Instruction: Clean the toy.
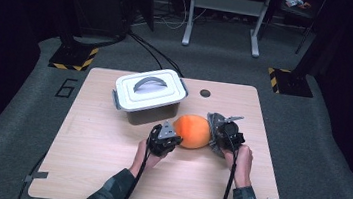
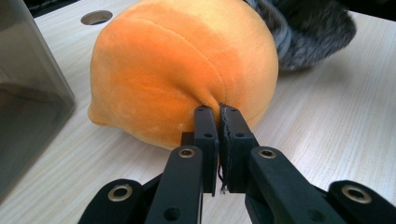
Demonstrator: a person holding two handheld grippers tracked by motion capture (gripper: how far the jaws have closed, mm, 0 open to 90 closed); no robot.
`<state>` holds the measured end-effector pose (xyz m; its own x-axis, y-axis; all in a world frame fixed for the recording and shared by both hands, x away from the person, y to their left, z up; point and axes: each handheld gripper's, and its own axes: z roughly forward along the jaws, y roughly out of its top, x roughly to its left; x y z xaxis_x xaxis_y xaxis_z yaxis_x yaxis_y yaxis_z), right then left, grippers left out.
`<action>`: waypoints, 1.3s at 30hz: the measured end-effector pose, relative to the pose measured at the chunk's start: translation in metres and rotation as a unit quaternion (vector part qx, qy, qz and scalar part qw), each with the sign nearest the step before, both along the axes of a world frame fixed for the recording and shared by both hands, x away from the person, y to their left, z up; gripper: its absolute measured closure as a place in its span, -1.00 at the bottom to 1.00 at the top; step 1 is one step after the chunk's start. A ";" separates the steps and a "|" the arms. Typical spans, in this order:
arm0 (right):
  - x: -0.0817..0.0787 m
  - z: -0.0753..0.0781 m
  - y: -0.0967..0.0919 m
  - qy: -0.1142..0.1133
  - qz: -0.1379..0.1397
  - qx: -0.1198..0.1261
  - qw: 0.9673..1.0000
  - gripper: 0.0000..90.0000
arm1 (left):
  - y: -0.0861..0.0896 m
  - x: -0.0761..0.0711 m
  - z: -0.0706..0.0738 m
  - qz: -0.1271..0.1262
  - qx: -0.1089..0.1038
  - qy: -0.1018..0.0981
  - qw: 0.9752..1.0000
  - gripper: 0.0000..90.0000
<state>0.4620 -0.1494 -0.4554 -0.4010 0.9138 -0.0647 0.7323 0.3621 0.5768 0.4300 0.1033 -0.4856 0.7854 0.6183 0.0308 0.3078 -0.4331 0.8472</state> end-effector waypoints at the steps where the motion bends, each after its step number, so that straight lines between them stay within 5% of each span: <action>1: 0.002 -0.004 -0.002 0.004 0.002 -0.002 1.000 0.67 | 0.000 0.000 0.000 0.000 0.000 0.000 1.000 0.92; 8: 0.010 -0.029 -0.006 0.042 -0.006 0.014 0.999 0.66 | 0.000 0.000 0.000 0.003 -0.001 0.000 1.000 0.92; 10: 0.010 -0.028 -0.009 0.037 -0.001 0.015 0.999 0.66 | 0.000 0.000 -0.001 0.004 -0.003 -0.002 1.000 0.92; 13: 0.005 -0.019 -0.011 0.031 -0.010 0.006 0.999 0.66 | 0.001 0.000 -0.001 0.006 -0.003 -0.002 1.000 0.92; 16: -0.003 -0.003 -0.014 -0.002 -0.010 0.003 1.000 0.66 | 0.001 0.000 0.000 0.004 -0.005 0.002 1.000 0.91; 22: -0.021 0.033 -0.004 -0.054 0.025 0.040 0.997 0.66 | 0.001 0.000 0.000 0.004 -0.006 0.001 1.000 0.90; 26: -0.018 0.033 0.012 -0.046 0.053 0.034 0.997 0.66 | 0.002 0.000 -0.001 0.010 -0.010 -0.002 1.000 0.87; 36: -0.007 0.020 0.015 -0.024 0.045 0.023 0.998 0.66 | 0.003 -0.005 -0.005 0.015 -0.016 -0.001 1.000 0.24; 39: -0.006 0.019 0.015 -0.024 0.044 0.019 0.999 0.65 | 0.001 -0.006 -0.009 0.021 0.007 -0.003 1.000 0.14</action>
<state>0.4562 -0.1346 -0.4359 -0.4774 0.8771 -0.0527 0.6689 0.4017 0.6255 0.4235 0.1044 -0.4950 0.7585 0.6502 0.0441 0.3206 -0.4312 0.8433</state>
